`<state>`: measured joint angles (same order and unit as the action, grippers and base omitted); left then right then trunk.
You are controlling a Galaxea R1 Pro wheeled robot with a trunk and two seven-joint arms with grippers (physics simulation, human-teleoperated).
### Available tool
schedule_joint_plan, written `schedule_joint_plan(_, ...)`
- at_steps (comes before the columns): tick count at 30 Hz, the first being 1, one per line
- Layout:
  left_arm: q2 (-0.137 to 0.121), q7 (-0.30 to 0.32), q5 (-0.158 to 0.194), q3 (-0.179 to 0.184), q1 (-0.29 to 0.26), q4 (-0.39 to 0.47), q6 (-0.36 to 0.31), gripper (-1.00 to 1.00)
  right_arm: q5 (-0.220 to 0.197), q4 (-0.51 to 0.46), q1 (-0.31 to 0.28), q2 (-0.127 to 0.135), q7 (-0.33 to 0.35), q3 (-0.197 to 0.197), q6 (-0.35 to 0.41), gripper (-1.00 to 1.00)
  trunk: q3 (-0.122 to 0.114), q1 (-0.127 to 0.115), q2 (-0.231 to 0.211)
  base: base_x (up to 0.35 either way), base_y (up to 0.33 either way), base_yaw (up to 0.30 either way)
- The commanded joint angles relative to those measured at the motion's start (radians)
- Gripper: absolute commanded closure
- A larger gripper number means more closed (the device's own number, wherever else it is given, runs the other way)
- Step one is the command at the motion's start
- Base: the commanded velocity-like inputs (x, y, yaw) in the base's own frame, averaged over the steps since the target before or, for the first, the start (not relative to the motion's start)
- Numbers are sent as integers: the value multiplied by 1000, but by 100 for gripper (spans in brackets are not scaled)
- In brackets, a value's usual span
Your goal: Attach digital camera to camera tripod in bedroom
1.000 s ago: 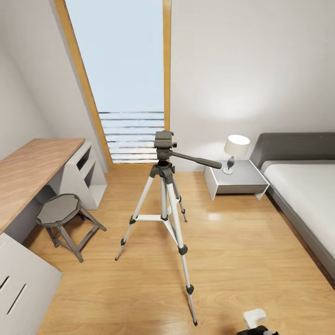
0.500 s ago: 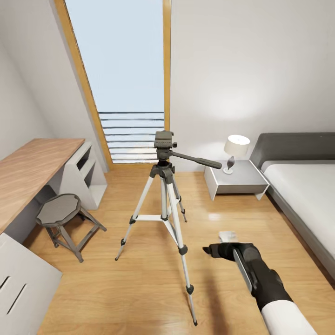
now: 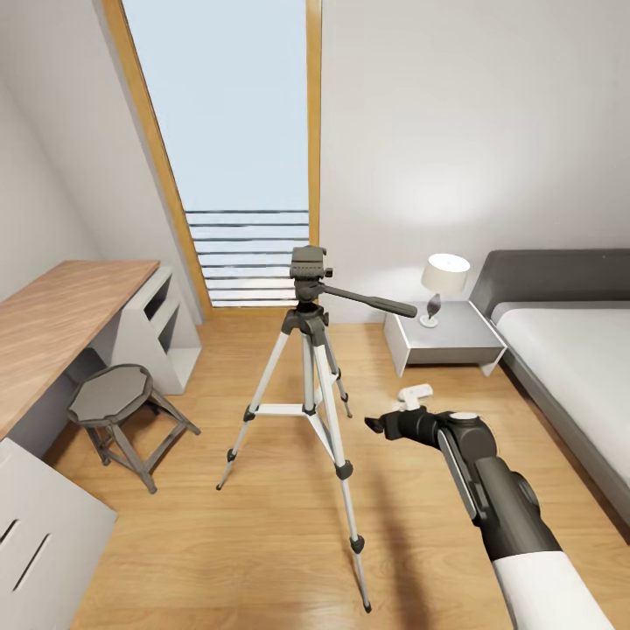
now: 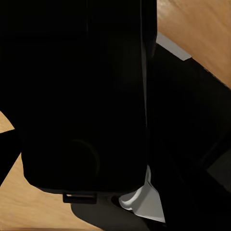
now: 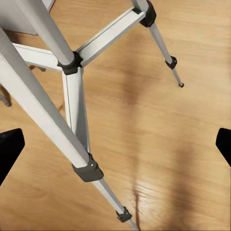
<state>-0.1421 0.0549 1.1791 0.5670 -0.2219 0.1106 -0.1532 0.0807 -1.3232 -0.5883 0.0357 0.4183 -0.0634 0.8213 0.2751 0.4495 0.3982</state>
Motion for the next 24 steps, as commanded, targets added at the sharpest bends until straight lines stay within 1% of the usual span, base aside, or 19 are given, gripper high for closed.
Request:
schedule_joint_plan(1,-1,3,4,4,-1,0,-4,100,9,-1,-1,1,7,-2,4,-100,2,1,2,0,0,0)
schedule_joint_plan(11,-1,0,3,4,-1,-1,0,100,11,2,-1,-2,9,-23,6,-100,2,1,2,0,0,0)
schedule_joint_plan(13,-1,-1,3,4,-1,-1,11,100,9,0,-1,-4,12,-48,6,-100,2,1,2,0,0,0)
schedule_joint_plan(14,-1,-2,1,5,-1,-2,44,100,9,-1,-1,-9,15,-116,1,-100,2,1,2,0,0,0)
schedule_joint_plan(19,-1,-6,1,5,-1,-3,64,100,6,-3,-1,-15,14,-191,-5,-100,2,1,2,0,0,0)
schedule_joint_plan(20,-1,-7,1,5,-1,-4,68,100,5,-3,-1,-18,14,-215,-6,-100,2,1,2,0,0,0)
schedule_joint_plan(24,-1,-8,1,4,-1,-4,73,100,4,-4,-1,-30,15,-243,-8,-100,2,1,2,0,0,0)
